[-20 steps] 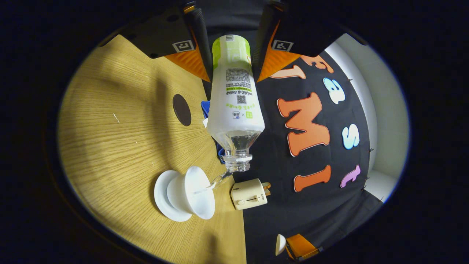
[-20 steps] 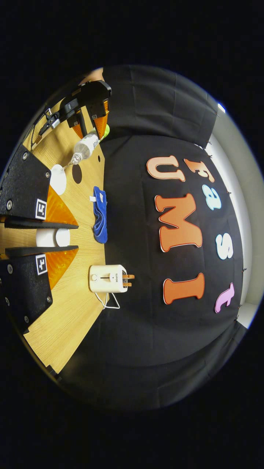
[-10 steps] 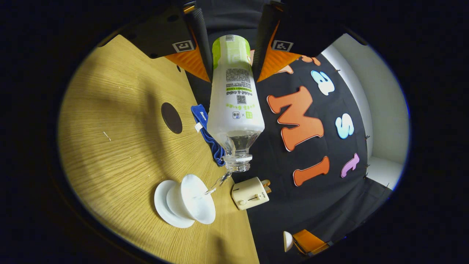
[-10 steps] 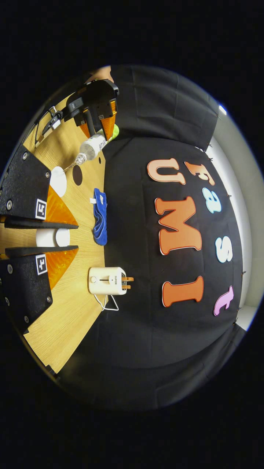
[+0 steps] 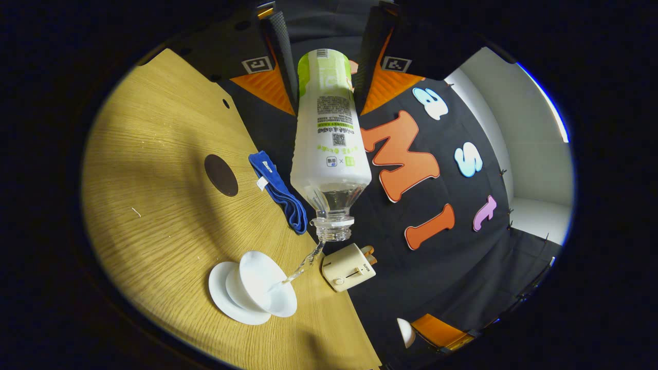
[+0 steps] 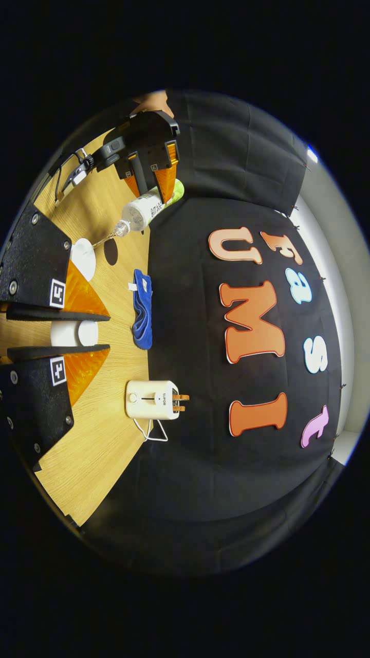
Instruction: Open the teacup lid with one hand, grasp the water bottle and pour water into the teacup with the other hand; after pouring, place the water bottle on the coaster and then close the teacup lid.
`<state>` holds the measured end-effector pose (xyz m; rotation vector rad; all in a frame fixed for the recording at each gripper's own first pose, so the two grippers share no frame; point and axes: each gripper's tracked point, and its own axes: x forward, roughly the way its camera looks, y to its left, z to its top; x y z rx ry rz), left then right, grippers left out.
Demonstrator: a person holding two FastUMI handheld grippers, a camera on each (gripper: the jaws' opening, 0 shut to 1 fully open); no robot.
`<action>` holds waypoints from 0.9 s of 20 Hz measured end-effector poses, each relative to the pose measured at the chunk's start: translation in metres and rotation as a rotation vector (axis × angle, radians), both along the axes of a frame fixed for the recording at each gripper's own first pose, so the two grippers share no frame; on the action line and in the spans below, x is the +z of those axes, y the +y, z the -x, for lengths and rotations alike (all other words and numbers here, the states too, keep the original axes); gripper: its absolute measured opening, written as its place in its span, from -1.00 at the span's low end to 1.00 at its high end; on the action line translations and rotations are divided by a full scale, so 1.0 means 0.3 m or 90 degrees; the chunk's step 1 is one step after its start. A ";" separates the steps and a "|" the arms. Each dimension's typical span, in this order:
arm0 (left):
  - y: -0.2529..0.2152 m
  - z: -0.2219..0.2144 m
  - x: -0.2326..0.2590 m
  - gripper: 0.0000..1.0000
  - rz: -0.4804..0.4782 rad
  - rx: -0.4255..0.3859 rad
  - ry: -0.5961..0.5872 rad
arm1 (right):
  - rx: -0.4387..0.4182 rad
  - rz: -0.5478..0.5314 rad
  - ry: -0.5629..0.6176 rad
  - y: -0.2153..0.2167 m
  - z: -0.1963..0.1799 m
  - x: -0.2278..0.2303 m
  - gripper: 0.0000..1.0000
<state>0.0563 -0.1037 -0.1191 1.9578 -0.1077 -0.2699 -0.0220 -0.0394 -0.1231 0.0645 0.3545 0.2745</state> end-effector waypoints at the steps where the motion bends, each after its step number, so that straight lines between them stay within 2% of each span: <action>1: 0.002 0.002 0.011 0.19 -0.006 -0.004 -0.004 | 0.001 0.001 -0.002 0.001 -0.002 0.002 -0.60; 10: 0.006 -0.011 0.088 0.21 -0.055 -0.023 -0.049 | 0.006 0.007 -0.001 0.006 0.004 -0.004 -0.60; 18: -0.048 0.012 0.036 0.21 -0.065 -0.056 -0.043 | 0.019 0.014 0.004 0.020 0.006 -0.014 -0.60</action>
